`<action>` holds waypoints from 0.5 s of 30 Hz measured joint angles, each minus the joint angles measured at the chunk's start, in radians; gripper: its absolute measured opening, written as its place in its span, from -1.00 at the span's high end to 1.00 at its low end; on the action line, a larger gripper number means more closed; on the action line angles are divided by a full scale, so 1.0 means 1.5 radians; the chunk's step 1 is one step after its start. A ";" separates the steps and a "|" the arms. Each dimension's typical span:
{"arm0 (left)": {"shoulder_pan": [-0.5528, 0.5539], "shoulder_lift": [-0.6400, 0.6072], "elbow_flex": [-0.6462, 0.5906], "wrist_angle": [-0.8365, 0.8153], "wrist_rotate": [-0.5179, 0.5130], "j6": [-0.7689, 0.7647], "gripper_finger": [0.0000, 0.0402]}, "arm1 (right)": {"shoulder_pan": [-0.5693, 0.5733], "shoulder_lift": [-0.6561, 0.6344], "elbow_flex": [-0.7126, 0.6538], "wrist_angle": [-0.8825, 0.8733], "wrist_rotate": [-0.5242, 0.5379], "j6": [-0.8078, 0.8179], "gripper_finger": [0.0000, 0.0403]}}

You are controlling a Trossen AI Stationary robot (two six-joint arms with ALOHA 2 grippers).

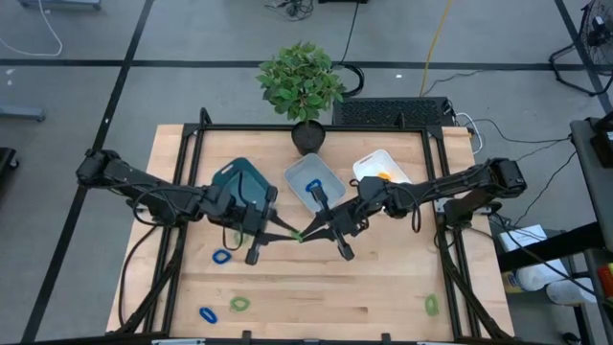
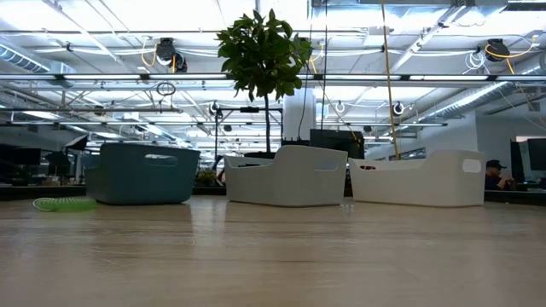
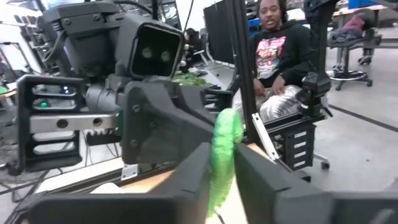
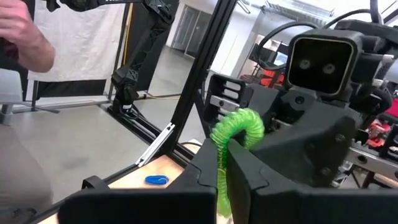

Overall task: Sort spring keychains
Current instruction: Put the top right green spring keychain into the blue bin

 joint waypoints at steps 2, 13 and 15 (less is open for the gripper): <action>0.000 0.000 0.000 0.000 0.002 -0.004 0.82 | 0.000 -0.001 0.000 -0.004 0.000 0.007 1.00; 0.000 -0.003 -0.001 -0.017 -0.011 -0.040 0.91 | 0.000 -0.005 0.000 -0.030 0.006 0.046 0.74; 0.001 -0.007 -0.001 -0.016 -0.017 -0.040 0.91 | 0.003 -0.012 0.000 -0.040 0.027 0.049 0.60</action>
